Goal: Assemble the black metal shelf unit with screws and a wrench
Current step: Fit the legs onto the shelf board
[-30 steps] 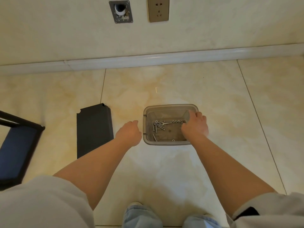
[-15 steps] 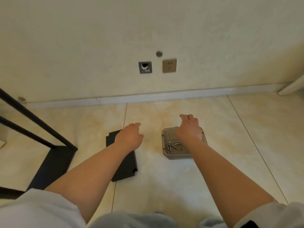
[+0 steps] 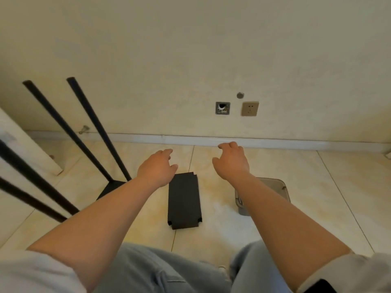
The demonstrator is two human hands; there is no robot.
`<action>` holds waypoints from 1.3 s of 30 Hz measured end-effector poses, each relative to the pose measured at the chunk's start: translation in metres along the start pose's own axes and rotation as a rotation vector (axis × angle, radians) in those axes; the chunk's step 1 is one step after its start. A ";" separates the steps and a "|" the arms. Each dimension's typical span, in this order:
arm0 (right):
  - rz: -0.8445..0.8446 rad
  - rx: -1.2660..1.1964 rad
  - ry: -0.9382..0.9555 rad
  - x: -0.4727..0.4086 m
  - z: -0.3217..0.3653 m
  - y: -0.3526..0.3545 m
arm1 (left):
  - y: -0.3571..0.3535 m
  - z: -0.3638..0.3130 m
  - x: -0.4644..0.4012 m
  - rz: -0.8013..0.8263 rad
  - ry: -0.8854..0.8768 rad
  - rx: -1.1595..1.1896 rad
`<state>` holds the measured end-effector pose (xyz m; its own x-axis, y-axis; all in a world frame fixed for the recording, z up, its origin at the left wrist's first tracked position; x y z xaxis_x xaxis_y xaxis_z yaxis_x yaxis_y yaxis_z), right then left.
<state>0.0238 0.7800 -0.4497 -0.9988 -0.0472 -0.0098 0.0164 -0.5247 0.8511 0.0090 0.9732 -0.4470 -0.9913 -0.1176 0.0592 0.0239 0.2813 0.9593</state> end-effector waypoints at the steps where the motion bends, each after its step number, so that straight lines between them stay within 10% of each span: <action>1: -0.002 -0.001 0.019 -0.001 0.005 0.000 | 0.003 0.004 0.004 -0.011 0.012 0.000; 17: 0.121 0.028 0.116 -0.032 0.069 -0.065 | -0.013 0.088 0.011 -0.098 0.240 0.265; 27: 0.262 0.020 0.265 -0.052 0.133 -0.138 | -0.039 0.174 0.026 -0.050 1.086 1.107; 39: 0.404 -0.060 0.409 -0.052 0.192 -0.199 | -0.025 0.243 0.014 -0.542 1.212 0.980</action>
<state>0.0636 1.0501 -0.5174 -0.8141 -0.5725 0.0975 0.4076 -0.4436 0.7982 -0.0371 1.1956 -0.5368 -0.1729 -0.8929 0.4158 -0.8219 0.3635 0.4386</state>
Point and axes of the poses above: each hand's wrist, its own x-axis away from the middle knuckle, its own y-axis out of the back of the hand, z = x × y, the point moved 1 cm from there along -x, towards the middle knuckle, and after that the axes turned 3 degrees about y, right-handed, at the moved point
